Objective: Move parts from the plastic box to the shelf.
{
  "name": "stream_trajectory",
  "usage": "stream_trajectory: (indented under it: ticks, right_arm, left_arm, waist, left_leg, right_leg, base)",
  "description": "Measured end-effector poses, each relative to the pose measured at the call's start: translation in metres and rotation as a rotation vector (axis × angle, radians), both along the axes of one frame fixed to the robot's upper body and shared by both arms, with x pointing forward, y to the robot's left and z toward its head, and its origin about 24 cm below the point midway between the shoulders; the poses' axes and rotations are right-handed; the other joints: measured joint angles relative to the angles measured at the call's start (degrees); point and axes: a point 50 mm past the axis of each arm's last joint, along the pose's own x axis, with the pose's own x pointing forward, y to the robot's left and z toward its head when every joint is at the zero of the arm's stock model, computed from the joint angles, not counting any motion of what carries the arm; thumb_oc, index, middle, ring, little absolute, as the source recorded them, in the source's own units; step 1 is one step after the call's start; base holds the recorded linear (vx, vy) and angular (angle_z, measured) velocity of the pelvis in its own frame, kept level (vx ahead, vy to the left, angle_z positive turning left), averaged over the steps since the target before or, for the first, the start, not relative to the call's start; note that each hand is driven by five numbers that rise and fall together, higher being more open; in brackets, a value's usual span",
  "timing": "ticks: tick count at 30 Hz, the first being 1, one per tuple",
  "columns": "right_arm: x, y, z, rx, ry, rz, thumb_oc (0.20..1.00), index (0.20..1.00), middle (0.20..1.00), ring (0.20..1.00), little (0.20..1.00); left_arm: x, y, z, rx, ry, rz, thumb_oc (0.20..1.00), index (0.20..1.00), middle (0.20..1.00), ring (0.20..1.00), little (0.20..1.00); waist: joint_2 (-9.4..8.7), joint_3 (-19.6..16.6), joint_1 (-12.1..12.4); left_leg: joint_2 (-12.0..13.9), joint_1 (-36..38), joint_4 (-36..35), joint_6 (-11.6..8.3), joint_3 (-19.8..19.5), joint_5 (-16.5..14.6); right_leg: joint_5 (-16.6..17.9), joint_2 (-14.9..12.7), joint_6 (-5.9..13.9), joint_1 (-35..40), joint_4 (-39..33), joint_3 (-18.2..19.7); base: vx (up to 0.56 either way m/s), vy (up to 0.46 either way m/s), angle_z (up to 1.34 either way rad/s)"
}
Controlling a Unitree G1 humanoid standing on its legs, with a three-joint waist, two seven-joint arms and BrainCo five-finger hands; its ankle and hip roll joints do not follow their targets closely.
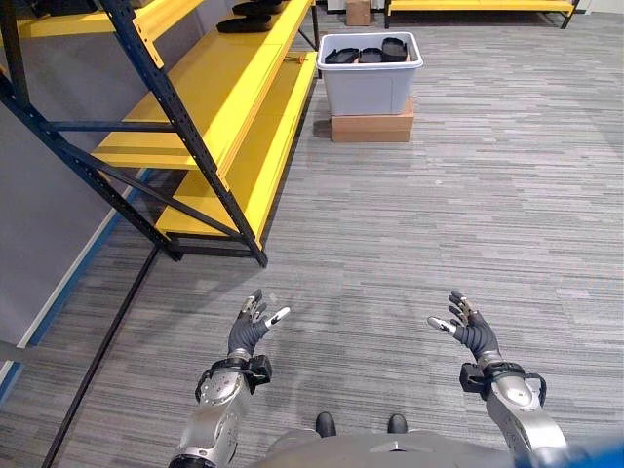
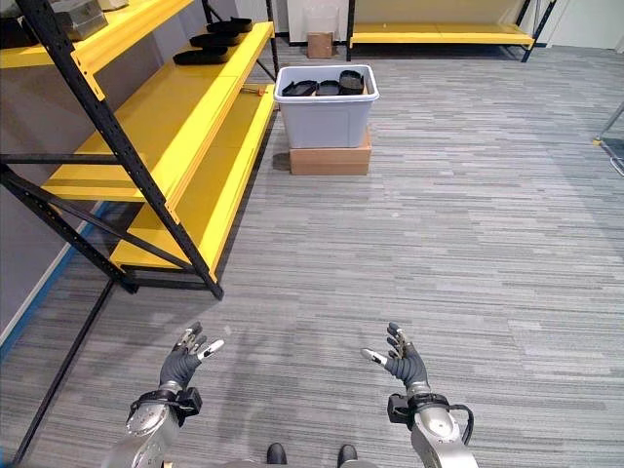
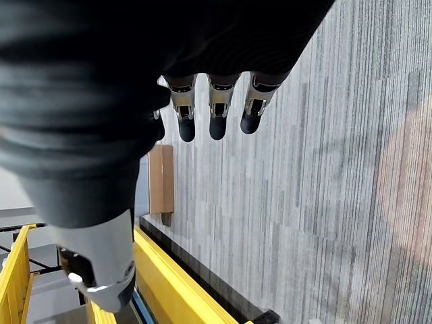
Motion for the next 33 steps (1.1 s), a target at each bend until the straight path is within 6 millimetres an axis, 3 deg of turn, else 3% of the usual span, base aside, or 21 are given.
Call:
stream_trajectory:
  ticks: [26, 30, 32, 33]
  right_arm:
    - [0.000, -0.001, 0.001, -0.004, -0.002, -0.005, 1.000, 1.000, 1.000, 1.000, 1.000]
    - [0.008, 0.000, 0.005, 0.006, -0.027, -0.005, 1.000, 1.000, 1.000, 1.000, 1.000]
    - [0.009, -0.001, 0.006, 0.012, -0.033, -0.012, 1.000, 1.000, 1.000, 1.000, 1.000]
    - [0.010, 0.000, 0.006, 0.016, -0.034, -0.014, 1.000, 1.000, 1.000, 1.000, 1.000]
  left_arm:
    - [0.000, 0.000, 0.000, -0.003, 0.002, 0.000, 1.000, 1.000, 1.000, 1.000, 1.000]
    - [0.013, -0.001, 0.008, -0.005, -0.039, -0.008, 1.000, 1.000, 1.000, 1.000, 1.000]
    - [0.012, -0.001, 0.007, -0.023, -0.034, 0.004, 1.000, 1.000, 1.000, 1.000, 1.000]
    - [0.012, 0.002, 0.008, -0.022, -0.038, 0.015, 1.000, 1.000, 1.000, 1.000, 1.000]
  waist:
    - [1.64, 0.33, -0.25]
    - [0.13, 2.61, -0.09]
    - [-0.24, 3.19, -0.06]
    - [-1.56, 4.69, 0.28]
  left_leg:
    - [0.00, -0.92, 0.81, -0.15, -0.58, 0.03]
    - [0.37, -5.76, 7.40, -1.45, -2.66, -0.06]
    - [1.12, -6.22, 9.53, -3.00, -3.39, -0.59]
    - [1.49, -8.14, 14.61, -4.35, -3.68, -0.48]
  right_leg:
    - [-0.20, 0.03, 0.18, -0.29, 0.29, -0.24]
    - [-0.34, -0.13, -0.58, -2.23, 1.60, -0.64]
    - [-0.93, 0.54, -1.53, -2.14, 1.80, -0.66]
    - [-1.64, 0.59, -2.61, -2.28, 3.05, -0.56]
  base:
    - [-0.01, -0.029, 0.01]
    - [-0.01, -0.179, 0.10]
    - [0.00, -0.267, 0.01]
    - [-0.01, -0.234, 0.12]
